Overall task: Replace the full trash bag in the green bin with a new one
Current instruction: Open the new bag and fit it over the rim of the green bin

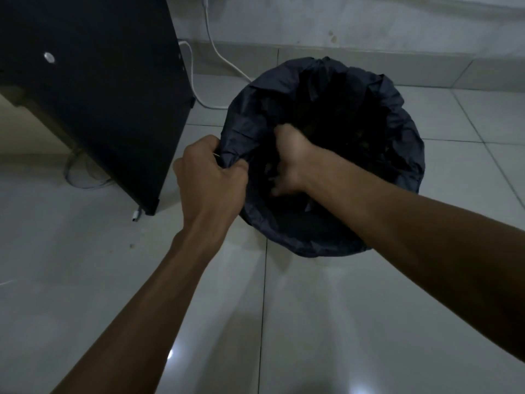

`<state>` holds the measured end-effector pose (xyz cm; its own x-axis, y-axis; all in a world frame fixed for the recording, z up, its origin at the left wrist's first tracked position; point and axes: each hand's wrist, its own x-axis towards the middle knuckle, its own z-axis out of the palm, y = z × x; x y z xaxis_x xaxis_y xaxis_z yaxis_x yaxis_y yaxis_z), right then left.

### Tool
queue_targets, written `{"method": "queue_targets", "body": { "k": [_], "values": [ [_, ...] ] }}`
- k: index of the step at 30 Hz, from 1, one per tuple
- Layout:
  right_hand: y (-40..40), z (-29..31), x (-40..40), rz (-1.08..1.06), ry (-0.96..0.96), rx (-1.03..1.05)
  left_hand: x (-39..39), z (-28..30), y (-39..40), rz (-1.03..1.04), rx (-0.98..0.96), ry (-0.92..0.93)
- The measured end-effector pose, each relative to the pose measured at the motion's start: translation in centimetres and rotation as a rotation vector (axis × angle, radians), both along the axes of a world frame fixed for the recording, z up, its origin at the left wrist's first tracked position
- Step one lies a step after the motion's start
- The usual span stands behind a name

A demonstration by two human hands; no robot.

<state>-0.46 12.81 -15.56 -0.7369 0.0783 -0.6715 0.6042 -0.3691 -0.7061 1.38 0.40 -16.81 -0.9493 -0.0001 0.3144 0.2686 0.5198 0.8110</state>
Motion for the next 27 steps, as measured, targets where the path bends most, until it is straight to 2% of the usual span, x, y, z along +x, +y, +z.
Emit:
{"method": "queue_targets", "body": {
  "k": [1, 2, 5, 7, 9, 11, 14, 16, 18, 20, 21, 22, 24, 26, 27],
  "values": [
    [0.0, 0.1, -0.7, -0.090, -0.003, -0.233, 0.2, 0.1, 0.1, -0.019, -0.003, 0.010],
    [0.2, -0.1, -1.4, -0.160, 0.015, -0.319, 0.4, 0.1, 0.3, -0.042, -0.010, 0.025],
    [0.8, -0.5, -2.3, -0.172, 0.041, -0.328, 0.7, 0.1, 0.6, -0.063, -0.013, 0.046],
    [1.2, -0.6, -1.9, -0.050, 0.006, -0.196, 0.4, 0.0, 0.4, -0.037, -0.021, 0.042],
    [1.9, -1.0, -1.2, 0.130, -0.012, 0.177, 0.1, -0.1, 0.0, -0.017, -0.029, 0.051],
    [2.8, -1.1, -0.5, 0.434, 0.067, 0.773, -0.1, -0.2, -0.3, -0.010, -0.026, 0.054],
    [4.7, -2.3, 0.2, 1.271, 0.127, 1.691, -0.2, -0.2, -0.3, -0.004, -0.019, 0.040],
    [6.5, -4.2, 0.6, 1.658, 0.131, 2.053, -0.3, -0.3, -0.3, -0.002, -0.019, 0.029],
    [8.7, -5.8, 1.1, 1.801, -0.016, 2.179, -0.3, -0.3, -0.3, -0.019, -0.017, 0.028],
    [10.1, -6.3, 1.6, 1.828, -0.178, 2.218, -0.1, -0.2, -0.1, -0.046, -0.017, 0.040],
    [10.2, -6.3, 1.7, 1.811, -0.196, 2.195, 0.0, -0.1, 0.1, -0.059, -0.022, 0.047],
    [9.7, -5.9, 1.8, 1.787, -0.183, 2.181, 0.0, -0.1, 0.2, -0.069, -0.026, 0.051],
    [7.9, -5.3, 1.5, 1.750, 0.000, 2.222, -0.1, 0.0, 0.3, -0.073, -0.025, 0.051],
    [6.6, -4.9, 0.8, 1.808, 0.193, 2.308, -0.1, 0.1, 0.3, -0.080, -0.027, 0.055],
    [6.3, -4.9, 0.4, 1.857, 0.222, 2.328, 0.0, 0.2, 0.3, -0.086, -0.030, 0.061]
  ]
}}
